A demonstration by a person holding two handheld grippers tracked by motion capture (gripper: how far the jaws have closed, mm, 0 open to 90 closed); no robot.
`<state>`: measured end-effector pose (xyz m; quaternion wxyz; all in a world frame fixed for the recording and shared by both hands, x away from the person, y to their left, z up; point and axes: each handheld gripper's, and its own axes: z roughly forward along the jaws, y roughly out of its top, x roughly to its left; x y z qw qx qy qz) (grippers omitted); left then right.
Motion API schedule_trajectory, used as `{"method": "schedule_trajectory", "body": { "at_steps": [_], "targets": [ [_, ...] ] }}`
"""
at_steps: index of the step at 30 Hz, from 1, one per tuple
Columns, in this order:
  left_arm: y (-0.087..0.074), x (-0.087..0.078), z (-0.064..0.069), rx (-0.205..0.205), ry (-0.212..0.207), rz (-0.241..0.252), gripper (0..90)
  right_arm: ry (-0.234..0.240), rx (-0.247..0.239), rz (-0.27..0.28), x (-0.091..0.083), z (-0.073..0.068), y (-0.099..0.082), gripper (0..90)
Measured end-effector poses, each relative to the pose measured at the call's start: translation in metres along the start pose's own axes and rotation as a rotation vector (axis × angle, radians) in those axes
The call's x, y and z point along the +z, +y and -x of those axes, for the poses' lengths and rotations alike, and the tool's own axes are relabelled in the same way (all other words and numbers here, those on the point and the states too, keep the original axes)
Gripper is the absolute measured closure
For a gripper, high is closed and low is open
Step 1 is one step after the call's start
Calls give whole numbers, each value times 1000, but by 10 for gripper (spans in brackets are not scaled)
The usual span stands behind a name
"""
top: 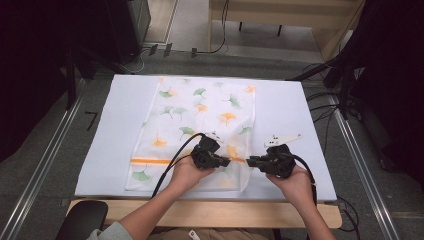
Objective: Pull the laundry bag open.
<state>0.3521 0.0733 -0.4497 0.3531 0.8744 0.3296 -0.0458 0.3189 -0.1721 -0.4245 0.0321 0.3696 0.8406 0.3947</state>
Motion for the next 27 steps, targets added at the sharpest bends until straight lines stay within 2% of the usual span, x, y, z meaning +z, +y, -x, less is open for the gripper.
{"method": "schedule_trajectory", "body": {
  "at_steps": [7, 10, 13, 16, 18, 20, 23, 27],
  "targets": [
    [-1, -1, -4, -20, -12, 3, 900, 11, -7, 1, 1, -1, 1, 850],
    [-4, -7, -6, -22, -22, 8, 900, 9, -8, 4, 0, -1, 1, 851],
    [-5, -11, -10, -24, -9, -8, 900, 9, -7, 4, -1, 0, 1, 852],
    [-12, -20, -19, -33, 9, -43, 900, 8, -6, 6, -2, 1, 0, 851],
    [-15, -25, -23, -59, -4, -42, 900, 4, -9, 3, -2, 2, 0, 850],
    [-16, -26, -23, -62, -6, -35, 900, 5, -3, 0, -2, 3, 0, 850],
    [-16, -25, -18, -31, 14, -36, 900, 0, 5, -3, -1, 4, 0, 851],
    [-16, -23, -17, -27, 9, -33, 900, -3, 5, -8, -1, 4, -1, 850]
  ]
}}
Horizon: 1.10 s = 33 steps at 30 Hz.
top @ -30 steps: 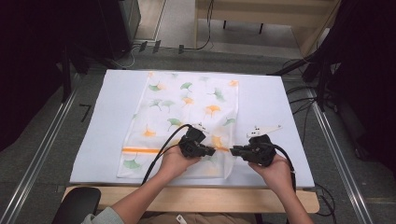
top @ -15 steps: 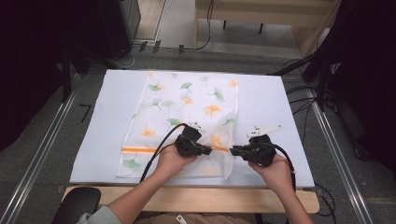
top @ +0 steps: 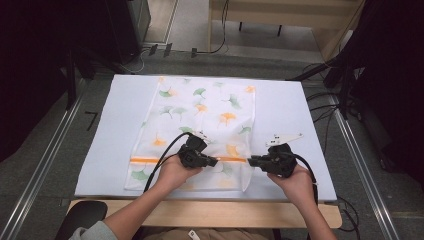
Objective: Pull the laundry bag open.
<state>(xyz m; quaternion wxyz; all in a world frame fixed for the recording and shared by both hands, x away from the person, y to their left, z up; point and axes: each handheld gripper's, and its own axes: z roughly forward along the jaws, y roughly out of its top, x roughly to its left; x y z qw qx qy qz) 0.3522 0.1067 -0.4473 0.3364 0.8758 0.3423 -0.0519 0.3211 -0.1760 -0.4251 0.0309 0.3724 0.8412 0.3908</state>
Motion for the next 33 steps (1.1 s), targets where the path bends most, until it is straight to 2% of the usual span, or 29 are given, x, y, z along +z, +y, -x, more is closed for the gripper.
{"method": "schedule_trajectory", "body": {
  "at_steps": [13, 23, 33],
  "targets": [
    [1, -1, 1, -5, -10, 14, 900, 2, -1, 0, 0, 1, -1, 848],
    [1, -2, 1, 4, -11, 9, 900, 2, -2, -3, 1, 1, -1, 847],
    [1, -5, -1, -4, -16, 11, 900, 5, -1, 0, -1, 1, -1, 847]
  ]
}}
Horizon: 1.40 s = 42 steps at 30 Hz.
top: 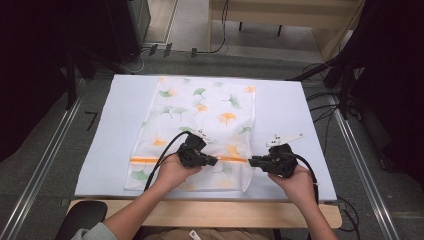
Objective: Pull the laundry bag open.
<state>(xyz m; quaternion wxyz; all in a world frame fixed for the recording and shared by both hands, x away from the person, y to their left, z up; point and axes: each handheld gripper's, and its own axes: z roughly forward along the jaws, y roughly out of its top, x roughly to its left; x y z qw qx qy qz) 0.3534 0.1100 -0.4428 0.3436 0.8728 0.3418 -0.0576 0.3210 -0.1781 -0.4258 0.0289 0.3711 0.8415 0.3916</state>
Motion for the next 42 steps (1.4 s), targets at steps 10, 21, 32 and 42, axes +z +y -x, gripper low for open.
{"method": "schedule_trajectory", "body": {
  "at_steps": [10, 21, 32, 42],
  "targets": [
    [-2, -3, -4, -13, -5, 4, 900, 2, -8, -4, 1, 0, 2, 847],
    [-8, -6, -7, -22, 23, -13, 900, 8, -16, -15, 1, 0, 4, 848],
    [-22, -28, -9, -3, 107, -74, 900, 5, -27, -26, 2, 3, 4, 845],
    [-22, -27, -10, -16, 102, -67, 900, 5, -27, -28, 2, 3, 5, 845]
  ]
}}
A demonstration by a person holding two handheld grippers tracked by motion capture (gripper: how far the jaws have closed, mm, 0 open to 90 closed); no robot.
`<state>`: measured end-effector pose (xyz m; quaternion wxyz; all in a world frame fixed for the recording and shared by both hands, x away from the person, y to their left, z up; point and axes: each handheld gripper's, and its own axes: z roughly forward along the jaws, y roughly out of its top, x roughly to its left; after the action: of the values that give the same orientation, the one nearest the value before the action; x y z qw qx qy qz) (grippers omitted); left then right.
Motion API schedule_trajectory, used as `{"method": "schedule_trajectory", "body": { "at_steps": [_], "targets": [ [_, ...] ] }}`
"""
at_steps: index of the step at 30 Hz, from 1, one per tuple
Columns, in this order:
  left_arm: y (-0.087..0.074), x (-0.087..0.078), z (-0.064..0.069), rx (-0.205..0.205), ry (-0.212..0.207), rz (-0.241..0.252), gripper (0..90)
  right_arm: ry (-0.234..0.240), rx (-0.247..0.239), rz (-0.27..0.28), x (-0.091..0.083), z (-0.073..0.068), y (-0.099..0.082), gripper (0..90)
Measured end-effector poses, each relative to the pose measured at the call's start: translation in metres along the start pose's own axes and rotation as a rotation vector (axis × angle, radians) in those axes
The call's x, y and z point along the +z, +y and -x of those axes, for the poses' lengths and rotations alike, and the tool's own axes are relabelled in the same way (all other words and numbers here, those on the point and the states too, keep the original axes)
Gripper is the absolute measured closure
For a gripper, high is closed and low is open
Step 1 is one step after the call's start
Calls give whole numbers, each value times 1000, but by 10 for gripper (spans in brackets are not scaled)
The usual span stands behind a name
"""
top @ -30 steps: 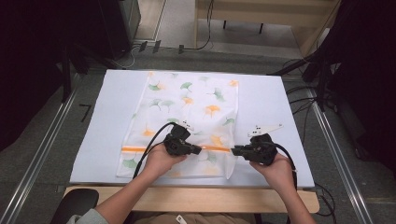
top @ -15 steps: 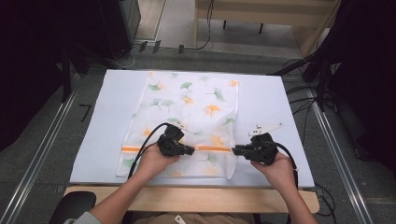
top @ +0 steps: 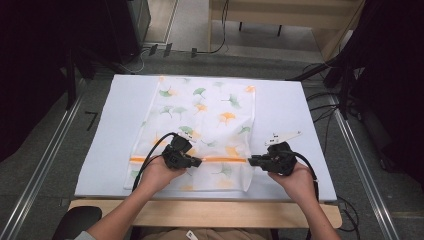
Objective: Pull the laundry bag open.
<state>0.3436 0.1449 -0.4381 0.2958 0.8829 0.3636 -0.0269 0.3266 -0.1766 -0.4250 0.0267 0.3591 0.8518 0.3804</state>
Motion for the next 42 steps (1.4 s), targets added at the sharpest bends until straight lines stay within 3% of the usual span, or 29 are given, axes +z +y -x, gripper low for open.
{"method": "schedule_trajectory", "body": {
  "at_steps": [13, 16, 22, 24, 27, 42],
  "targets": [
    [-3, 0, -5, -20, -1, 0, 900, 0, -5, -3, 0, -1, 0, 844],
    [-5, -3, -9, -42, -1, -4, 900, -1, -8, -6, 1, 0, 0, 844],
    [-19, -14, -17, -110, 40, -1, 900, -6, -11, -20, 2, 0, 0, 844],
    [-21, -16, -19, -114, 37, -4, 900, -8, -10, -22, 2, 0, 0, 844],
    [-24, -20, -20, -141, 42, 17, 900, -4, -16, -18, 3, 0, 1, 844],
    [-24, -18, -19, -146, 39, 11, 900, -6, -14, -30, 4, 1, 2, 845]
  ]
}}
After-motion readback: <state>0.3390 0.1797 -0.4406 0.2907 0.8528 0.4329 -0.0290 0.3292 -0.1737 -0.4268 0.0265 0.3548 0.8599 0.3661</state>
